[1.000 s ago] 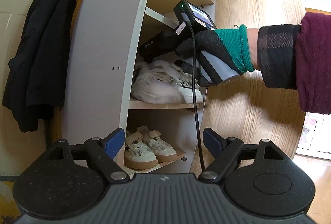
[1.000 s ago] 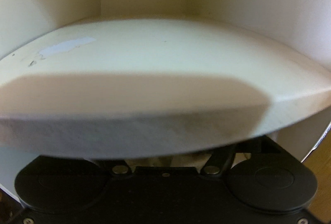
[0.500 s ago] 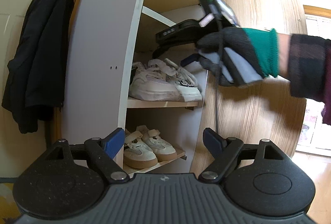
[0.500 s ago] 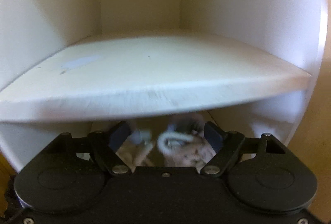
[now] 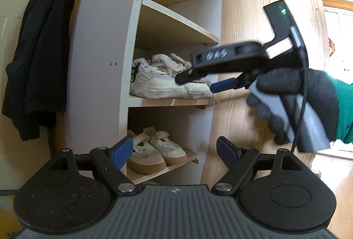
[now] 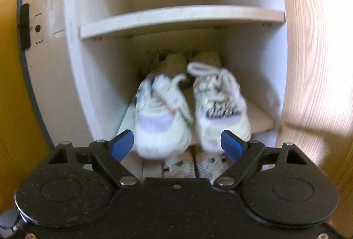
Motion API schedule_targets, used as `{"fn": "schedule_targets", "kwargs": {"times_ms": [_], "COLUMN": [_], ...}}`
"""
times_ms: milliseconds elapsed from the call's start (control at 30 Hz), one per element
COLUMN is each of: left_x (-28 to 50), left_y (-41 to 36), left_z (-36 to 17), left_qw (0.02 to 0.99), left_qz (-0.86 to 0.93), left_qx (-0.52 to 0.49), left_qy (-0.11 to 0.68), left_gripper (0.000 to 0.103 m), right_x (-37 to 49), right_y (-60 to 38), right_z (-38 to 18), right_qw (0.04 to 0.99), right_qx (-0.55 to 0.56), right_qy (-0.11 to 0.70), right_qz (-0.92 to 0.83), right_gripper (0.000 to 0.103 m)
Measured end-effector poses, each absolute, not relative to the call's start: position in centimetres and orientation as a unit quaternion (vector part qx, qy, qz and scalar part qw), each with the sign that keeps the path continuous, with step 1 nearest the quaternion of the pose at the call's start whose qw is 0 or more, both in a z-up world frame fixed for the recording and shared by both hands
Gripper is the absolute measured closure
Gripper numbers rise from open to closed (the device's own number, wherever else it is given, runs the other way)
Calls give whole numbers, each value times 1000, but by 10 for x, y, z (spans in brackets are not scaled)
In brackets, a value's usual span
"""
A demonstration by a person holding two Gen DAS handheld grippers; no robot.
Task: Organize scattered shoes
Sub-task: 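Lower the sneakers onto the third shelf with the right tool and open, then withdraw the open right tool from the cabinet toward the floor shoes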
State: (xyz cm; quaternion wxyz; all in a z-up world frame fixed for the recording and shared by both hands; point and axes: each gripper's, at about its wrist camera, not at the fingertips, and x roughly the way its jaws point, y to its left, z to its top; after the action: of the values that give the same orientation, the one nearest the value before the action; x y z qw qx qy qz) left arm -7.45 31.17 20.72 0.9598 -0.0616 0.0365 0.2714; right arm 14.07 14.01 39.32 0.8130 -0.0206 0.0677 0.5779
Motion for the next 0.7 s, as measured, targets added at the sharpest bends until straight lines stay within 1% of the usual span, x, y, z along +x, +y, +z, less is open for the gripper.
{"fn": "schedule_targets", "kwargs": {"times_ms": [167,233,267,700], "left_x": [-69,-68,-68,-65], "left_y": [310,310,310,308], "left_z": [206,205,205,203], "left_qw": [960,960,960,961], "left_qz": [270,270,269,266], "left_qx": [-59,-58,-58,-55], "left_qy": [40,42,42,50], "left_gripper": [20,20,20,20], "right_x": [182,203,207,231], "right_y": [161,196,198,223], "right_z": [384,385,385,383], "right_qw": [819,817,816,815], "right_qx": [-10,-2,4,44], "right_qy": [74,72,73,79], "right_qz": [569,572,573,572], "right_gripper": [15,15,15,15]}}
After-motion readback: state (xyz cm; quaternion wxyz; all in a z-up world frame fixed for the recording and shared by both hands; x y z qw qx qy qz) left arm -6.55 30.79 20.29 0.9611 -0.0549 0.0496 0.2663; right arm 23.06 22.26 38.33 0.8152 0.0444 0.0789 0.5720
